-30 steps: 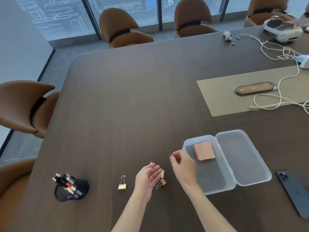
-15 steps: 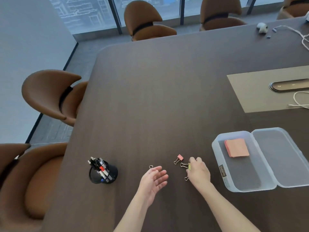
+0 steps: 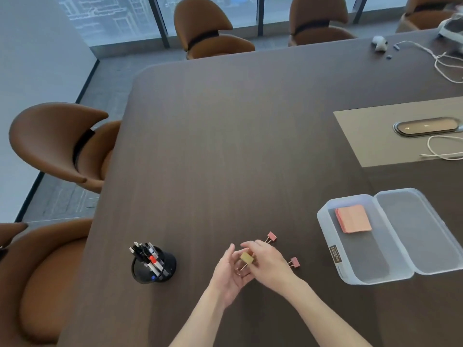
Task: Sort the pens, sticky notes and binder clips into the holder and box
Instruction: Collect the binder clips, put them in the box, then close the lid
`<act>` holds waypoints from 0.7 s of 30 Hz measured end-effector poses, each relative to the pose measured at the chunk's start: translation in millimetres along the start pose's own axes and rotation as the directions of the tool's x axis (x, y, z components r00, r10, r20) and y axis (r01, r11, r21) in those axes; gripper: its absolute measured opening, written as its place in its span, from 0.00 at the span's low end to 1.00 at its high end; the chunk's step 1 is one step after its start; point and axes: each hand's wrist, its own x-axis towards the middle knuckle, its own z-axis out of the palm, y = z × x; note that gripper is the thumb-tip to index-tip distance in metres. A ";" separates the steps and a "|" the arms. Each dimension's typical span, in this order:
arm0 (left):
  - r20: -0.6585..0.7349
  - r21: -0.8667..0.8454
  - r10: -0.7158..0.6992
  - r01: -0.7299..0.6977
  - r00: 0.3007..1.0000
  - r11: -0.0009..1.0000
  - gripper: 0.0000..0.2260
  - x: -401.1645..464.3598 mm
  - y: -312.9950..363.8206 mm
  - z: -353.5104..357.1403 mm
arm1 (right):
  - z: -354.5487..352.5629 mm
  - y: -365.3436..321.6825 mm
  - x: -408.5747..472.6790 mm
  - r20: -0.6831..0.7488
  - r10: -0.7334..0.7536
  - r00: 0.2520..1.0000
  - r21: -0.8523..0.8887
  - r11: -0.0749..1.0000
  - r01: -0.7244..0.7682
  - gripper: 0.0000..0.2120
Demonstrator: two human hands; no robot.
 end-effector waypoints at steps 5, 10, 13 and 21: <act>-0.096 -0.053 0.038 -0.043 0.995 0.998 0.20 -2.5 15.1 -33.9 | 16.5 -13.1 15.7 0.017 -0.041 0.999 0.120 0.992 0.039 0.18; -0.192 -0.199 0.053 -0.091 0.980 0.976 0.19 -10.3 23.9 -74.1 | 32.6 -15.8 33.5 0.142 -0.198 0.970 -0.355 0.904 0.237 0.22; -0.214 -0.234 0.039 -0.090 0.976 0.968 0.18 -14.2 24.9 -91.8 | 47.1 -19.0 44.4 0.346 -0.311 0.885 -0.463 0.764 0.449 0.25; -0.241 -0.255 0.060 -0.123 0.969 0.959 0.16 -11.6 32.2 -105.2 | 59.7 -24.0 57.4 0.383 -0.264 0.885 -0.495 0.751 0.438 0.13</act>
